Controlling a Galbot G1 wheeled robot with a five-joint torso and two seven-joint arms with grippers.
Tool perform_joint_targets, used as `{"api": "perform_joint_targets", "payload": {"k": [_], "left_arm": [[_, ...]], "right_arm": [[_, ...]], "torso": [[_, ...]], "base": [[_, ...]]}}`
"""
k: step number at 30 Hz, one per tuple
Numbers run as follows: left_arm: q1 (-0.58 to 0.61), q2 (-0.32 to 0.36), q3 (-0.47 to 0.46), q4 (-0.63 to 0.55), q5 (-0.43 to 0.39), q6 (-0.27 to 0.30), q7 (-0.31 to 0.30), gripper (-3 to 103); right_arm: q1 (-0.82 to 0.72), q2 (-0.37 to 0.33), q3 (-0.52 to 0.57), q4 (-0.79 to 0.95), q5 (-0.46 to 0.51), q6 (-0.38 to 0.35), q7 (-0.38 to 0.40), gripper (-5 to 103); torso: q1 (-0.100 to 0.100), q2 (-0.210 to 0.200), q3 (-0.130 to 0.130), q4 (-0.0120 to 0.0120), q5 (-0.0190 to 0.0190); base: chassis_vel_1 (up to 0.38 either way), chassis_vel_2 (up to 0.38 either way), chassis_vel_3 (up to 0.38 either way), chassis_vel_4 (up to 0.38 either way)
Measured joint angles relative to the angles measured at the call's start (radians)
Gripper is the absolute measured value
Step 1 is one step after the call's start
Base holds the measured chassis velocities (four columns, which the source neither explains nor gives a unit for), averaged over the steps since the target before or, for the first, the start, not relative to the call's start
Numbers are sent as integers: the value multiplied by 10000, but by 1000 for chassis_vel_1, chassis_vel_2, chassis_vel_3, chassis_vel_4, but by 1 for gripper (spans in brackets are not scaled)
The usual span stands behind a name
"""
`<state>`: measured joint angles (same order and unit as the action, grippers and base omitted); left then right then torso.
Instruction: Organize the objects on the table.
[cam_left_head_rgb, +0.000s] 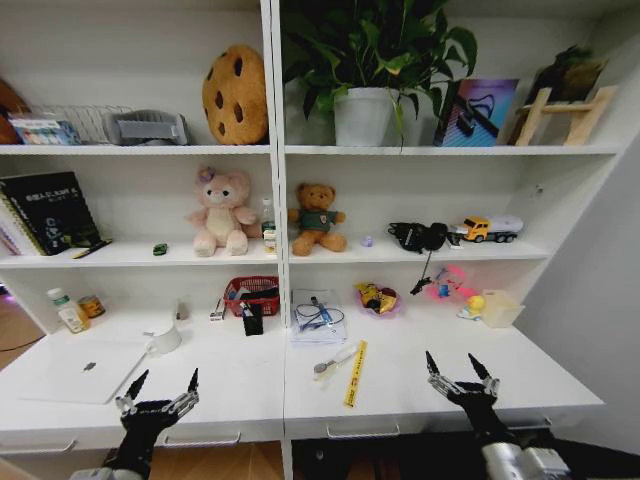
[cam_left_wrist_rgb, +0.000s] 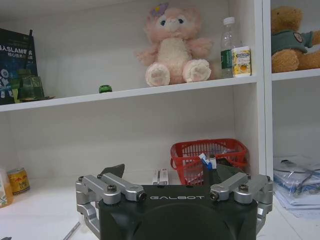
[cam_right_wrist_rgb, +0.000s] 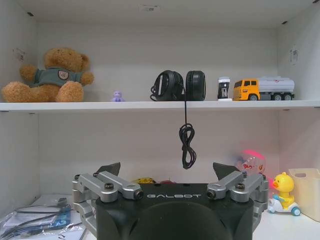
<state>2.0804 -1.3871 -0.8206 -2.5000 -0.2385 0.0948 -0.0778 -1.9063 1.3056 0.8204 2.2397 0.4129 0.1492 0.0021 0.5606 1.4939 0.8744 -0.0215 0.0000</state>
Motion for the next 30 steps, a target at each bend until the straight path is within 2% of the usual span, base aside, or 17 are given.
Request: {"api": "perform_joint_targets", "payload": {"k": [15,30], "left_arm": [[-1,0,1,0,0,0,0,100],[-1,0,1,0,0,0,0,100]], "right_arm": [[13,-6,-6,-13,2,-8,0,100],[9,-8,-8,-18,3,-10,-2,100]], "torso": [[2,-1,1,1,2],[1,0,0,-2,-1]], "base": [[20,22,-25,-25],[216,236,-234,-216]]}}
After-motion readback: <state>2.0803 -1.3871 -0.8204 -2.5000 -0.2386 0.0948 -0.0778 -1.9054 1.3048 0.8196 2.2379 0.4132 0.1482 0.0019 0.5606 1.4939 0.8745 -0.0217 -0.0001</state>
